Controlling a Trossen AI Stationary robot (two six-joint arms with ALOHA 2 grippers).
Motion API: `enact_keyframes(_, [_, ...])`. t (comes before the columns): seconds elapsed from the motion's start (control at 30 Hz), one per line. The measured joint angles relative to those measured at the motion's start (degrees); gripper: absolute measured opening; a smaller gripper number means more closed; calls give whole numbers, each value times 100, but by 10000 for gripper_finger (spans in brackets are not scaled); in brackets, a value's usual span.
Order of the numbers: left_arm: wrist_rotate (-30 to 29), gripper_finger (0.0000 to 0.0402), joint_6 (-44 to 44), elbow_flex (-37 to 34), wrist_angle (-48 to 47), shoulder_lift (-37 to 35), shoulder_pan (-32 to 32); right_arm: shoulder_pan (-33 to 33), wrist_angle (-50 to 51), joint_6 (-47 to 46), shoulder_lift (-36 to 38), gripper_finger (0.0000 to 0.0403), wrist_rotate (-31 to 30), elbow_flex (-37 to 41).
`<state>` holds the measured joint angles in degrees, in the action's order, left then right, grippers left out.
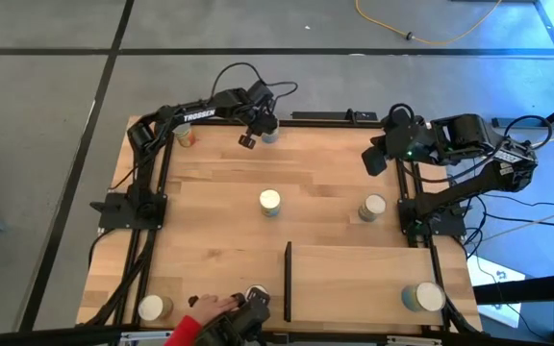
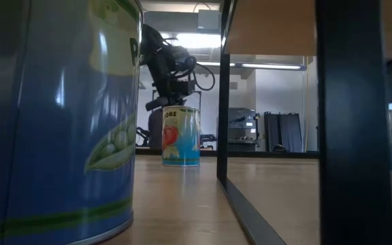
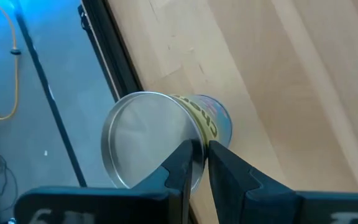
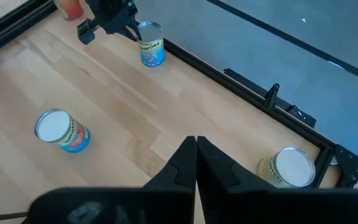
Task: Pick and place cans onto a shelf
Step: Put the canned cherries can on the shelf aligned with the other canned cherries
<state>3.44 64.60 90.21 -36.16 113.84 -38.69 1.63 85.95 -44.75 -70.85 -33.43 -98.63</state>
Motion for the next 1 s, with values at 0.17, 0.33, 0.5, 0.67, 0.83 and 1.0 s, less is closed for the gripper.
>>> enact_keyframes(0.17, [-90,38,21,-1,14,0,57,0,-2,-17,0,8,0,0])
enact_keyframes(0.33, [-224,6,-3,-4,-45,-18,166,0,-2,-20,0,8,-2,0])
enact_keyframes(0.5, [-481,2,6,77,-148,-13,416,0,-2,-22,0,8,-2,0])
enact_keyframes(0.67, [-252,1,6,547,-399,13,618,0,-2,-20,0,8,-2,0])
enact_keyframes(0.83, [-31,1,6,1241,-796,9,807,0,-2,-15,0,8,-2,0])
enact_keyframes(1.0, [266,0,5,1870,-1089,0,1187,0,-2,0,0,8,-7,0])
